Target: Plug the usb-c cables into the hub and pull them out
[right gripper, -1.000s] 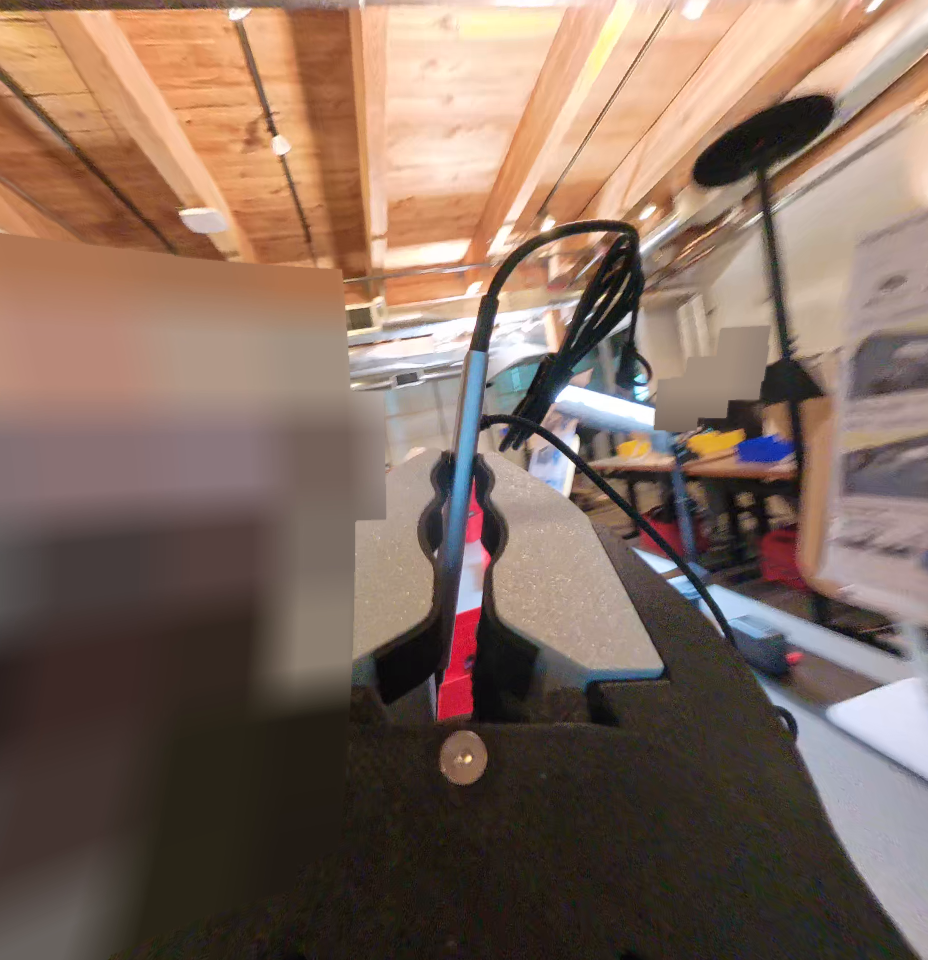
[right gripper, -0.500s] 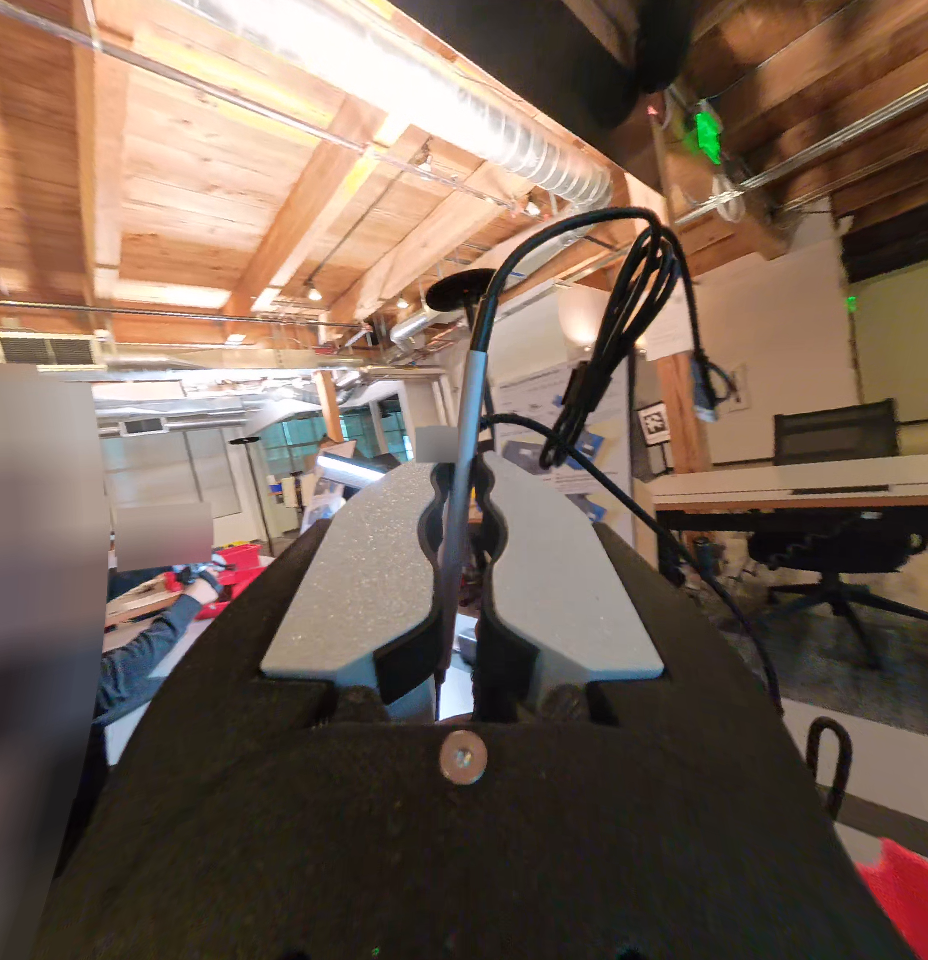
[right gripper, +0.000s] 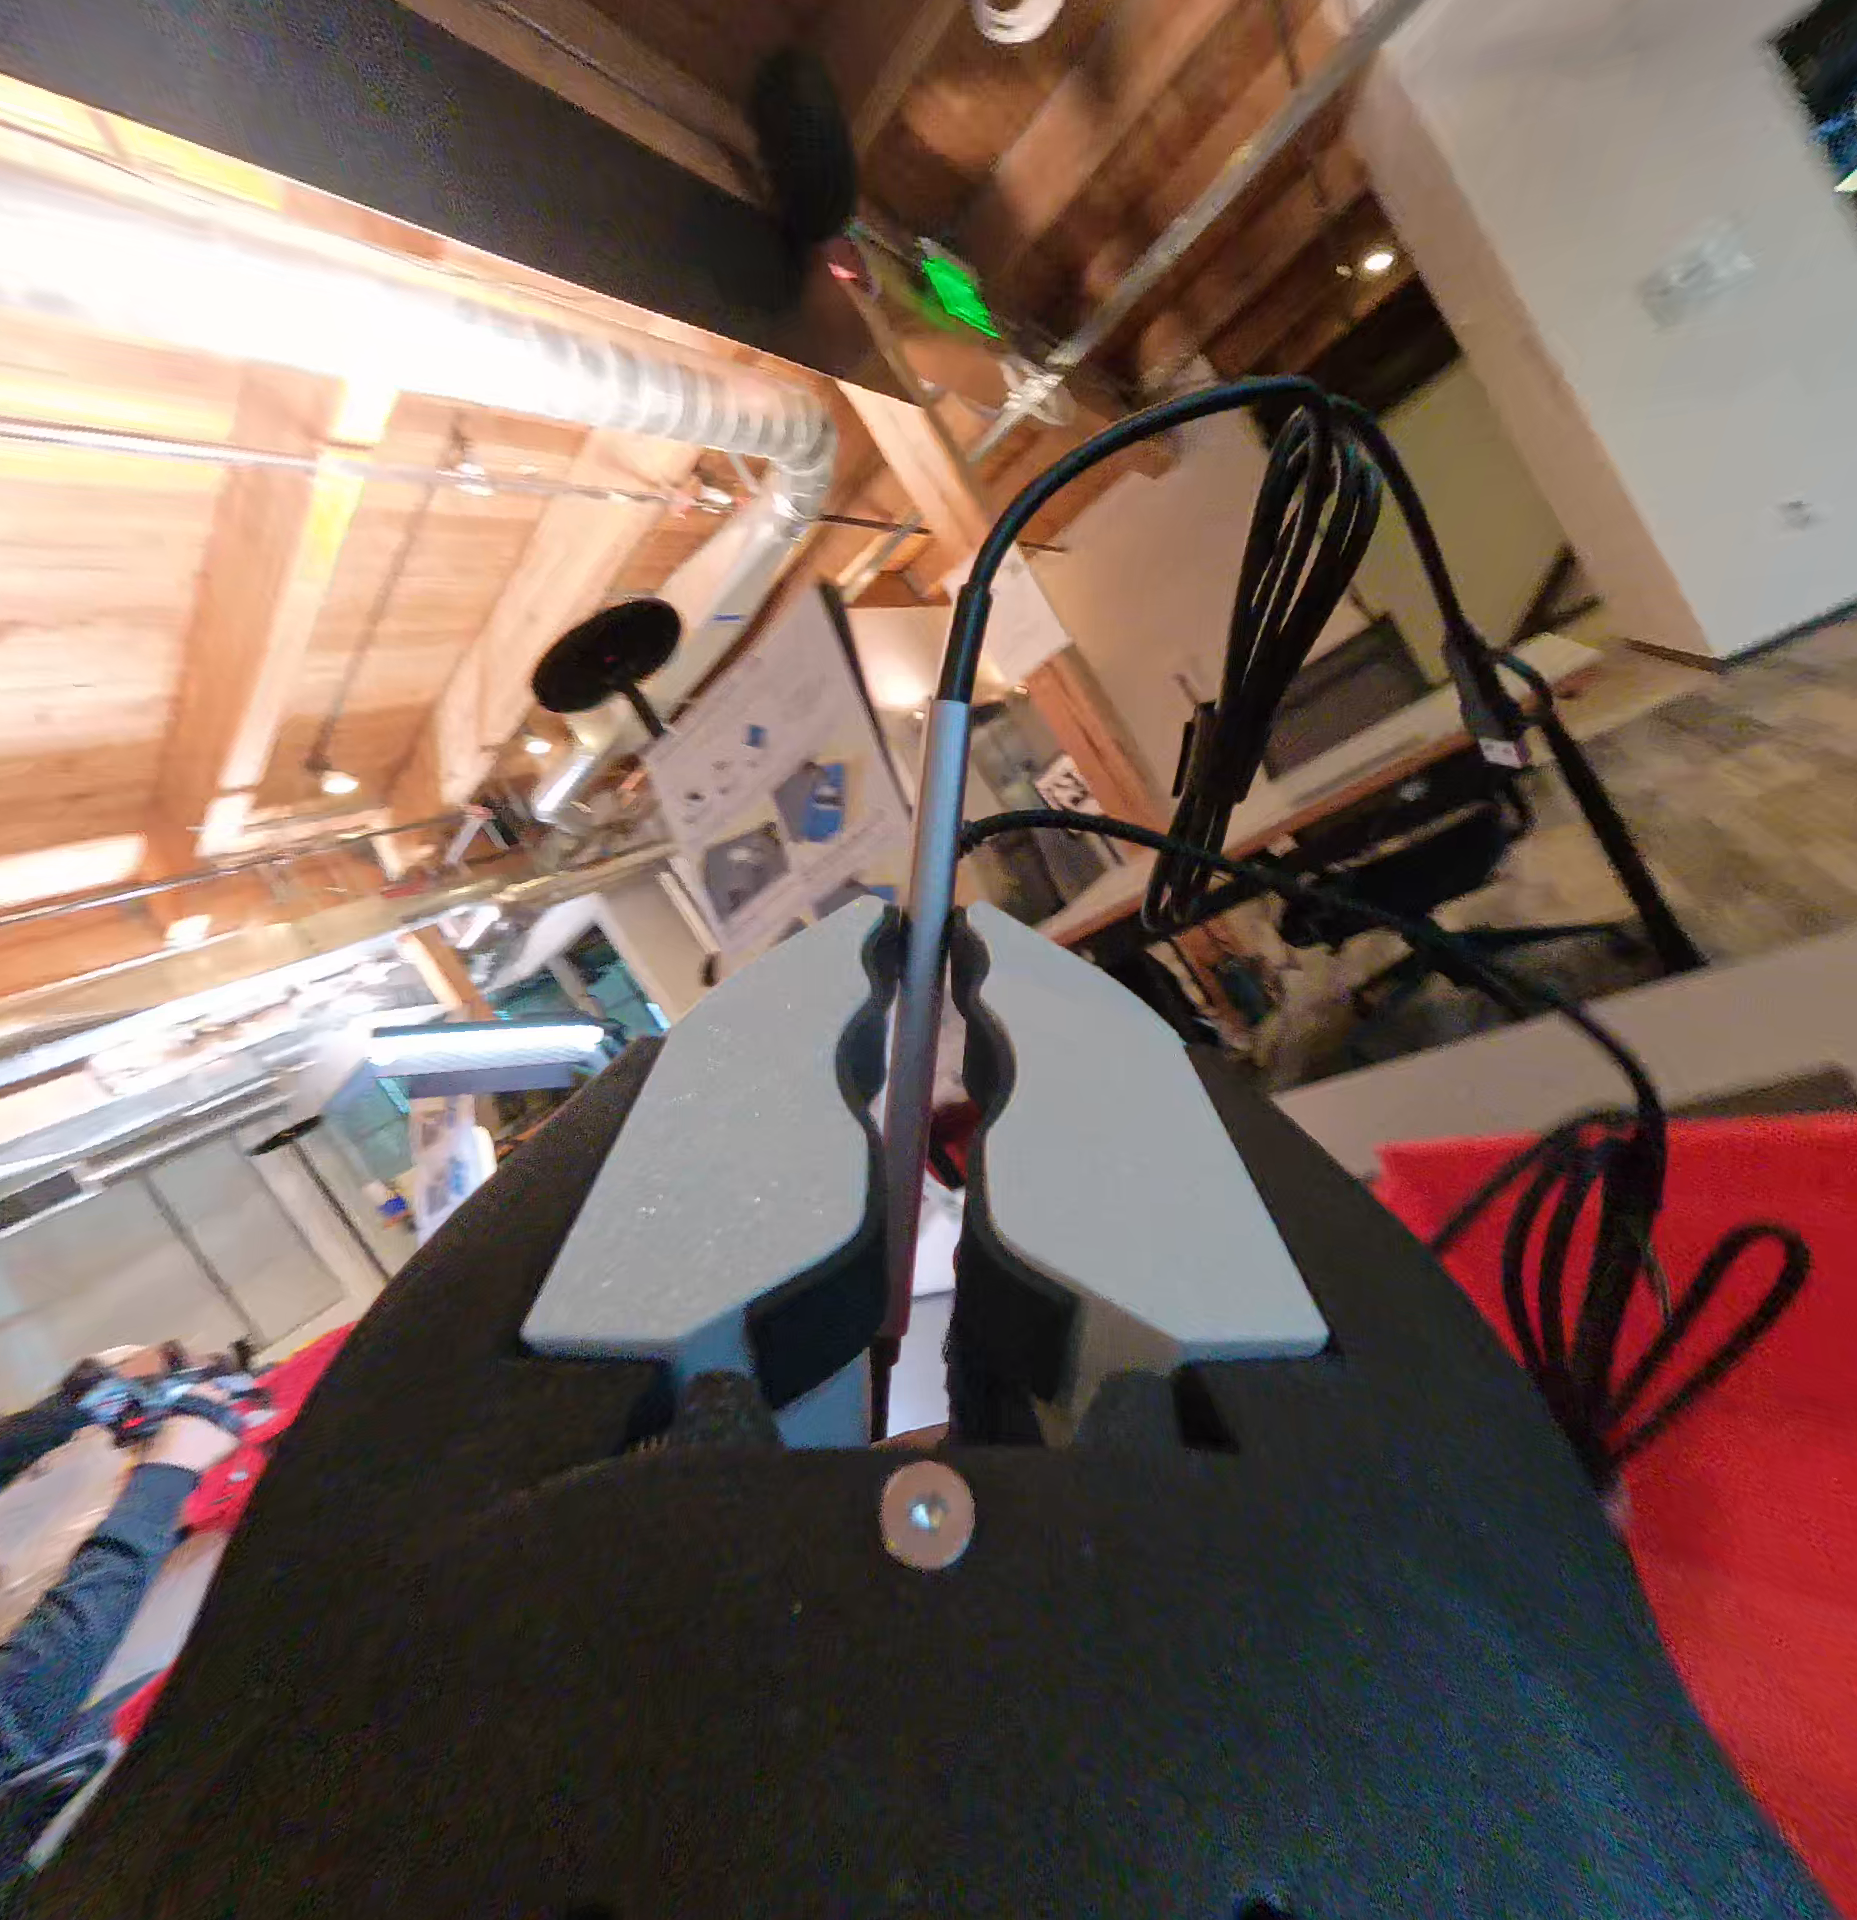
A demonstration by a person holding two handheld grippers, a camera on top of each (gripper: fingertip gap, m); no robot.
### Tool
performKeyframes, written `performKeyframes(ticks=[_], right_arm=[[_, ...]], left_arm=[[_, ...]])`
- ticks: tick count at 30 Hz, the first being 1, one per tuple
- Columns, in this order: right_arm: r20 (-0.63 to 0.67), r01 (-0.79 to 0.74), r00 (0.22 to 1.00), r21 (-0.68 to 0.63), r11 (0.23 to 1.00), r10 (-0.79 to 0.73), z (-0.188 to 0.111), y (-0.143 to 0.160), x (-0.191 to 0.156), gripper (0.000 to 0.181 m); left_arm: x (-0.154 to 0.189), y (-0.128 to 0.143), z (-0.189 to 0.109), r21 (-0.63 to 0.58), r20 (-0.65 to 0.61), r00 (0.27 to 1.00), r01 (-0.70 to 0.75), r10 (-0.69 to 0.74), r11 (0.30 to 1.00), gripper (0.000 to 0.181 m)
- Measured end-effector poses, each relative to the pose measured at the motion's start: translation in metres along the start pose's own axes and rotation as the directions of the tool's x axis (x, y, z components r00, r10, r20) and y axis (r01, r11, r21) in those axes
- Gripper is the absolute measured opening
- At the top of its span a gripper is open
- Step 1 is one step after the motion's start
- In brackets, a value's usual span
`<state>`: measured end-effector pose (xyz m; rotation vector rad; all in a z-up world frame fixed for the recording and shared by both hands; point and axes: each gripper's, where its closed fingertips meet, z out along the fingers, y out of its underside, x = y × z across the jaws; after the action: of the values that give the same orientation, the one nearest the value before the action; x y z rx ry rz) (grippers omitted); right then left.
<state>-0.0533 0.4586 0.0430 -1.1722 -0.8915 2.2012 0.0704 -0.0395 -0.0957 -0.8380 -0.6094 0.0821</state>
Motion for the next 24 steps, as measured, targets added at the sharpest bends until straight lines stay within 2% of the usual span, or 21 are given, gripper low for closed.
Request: performKeyframes(ticks=[2, 4, 7, 12, 16, 19, 22, 24], right_arm=[[-0.094, 0.042, 0.994, -0.054, 0.998, -0.047, -0.009, 0.017, 0.020, 0.008], [-0.164, 0.115, 0.976, -0.165, 0.979, -0.143, -0.019, 0.035, 0.031, 0.009], [-0.169, 0.202, 0.951, -0.298, 0.933, -0.260, -0.034, 0.054, 0.028, 0.009], [-0.184, 0.246, 0.911, -0.475, 0.845, -0.368, -0.059, 0.066, 0.028, 0.009], [-0.235, 0.237, 0.832, -0.668, 0.705, -0.502, -0.072, 0.077, 0.044, 0.009], [-0.234, 0.192, 0.763, -0.807, 0.558, -0.602, -0.074, 0.091, 0.060, 0.009], [-0.161, 0.176, 0.688, -0.909, 0.378, -0.707, -0.067, 0.108, 0.076, 0.010], [-0.080, 0.227, 0.677, -0.923, 0.311, -0.731, -0.048, 0.123, 0.084, 0.010]], left_arm=[[0.000, 0.000, 0.000, -0.001, 0.001, 1.000, -0.002, 0.002, 1.000, 0.039], [0.000, 0.000, 0.000, 0.000, 0.002, 1.000, -0.002, 0.002, 1.000, 0.039], [-0.001, 0.000, 0.000, -0.001, 0.003, 1.000, 0.003, -0.003, 1.000, 0.039], [-0.001, 0.000, 0.000, 0.001, 0.003, 1.000, 0.003, -0.003, 1.000, 0.039], [-0.001, 0.001, 0.000, -0.002, 0.004, 1.000, 0.003, -0.003, 1.000, 0.039], [-0.001, 0.001, 0.000, -0.003, 0.005, 1.000, 0.006, -0.006, 1.000, 0.039], [-0.001, 0.001, 0.000, -0.005, 0.005, 1.000, 0.007, -0.007, 1.000, 0.039], [-0.001, 0.001, 0.000, -0.005, 0.004, 1.000, 0.009, -0.009, 1.000, 0.039]])
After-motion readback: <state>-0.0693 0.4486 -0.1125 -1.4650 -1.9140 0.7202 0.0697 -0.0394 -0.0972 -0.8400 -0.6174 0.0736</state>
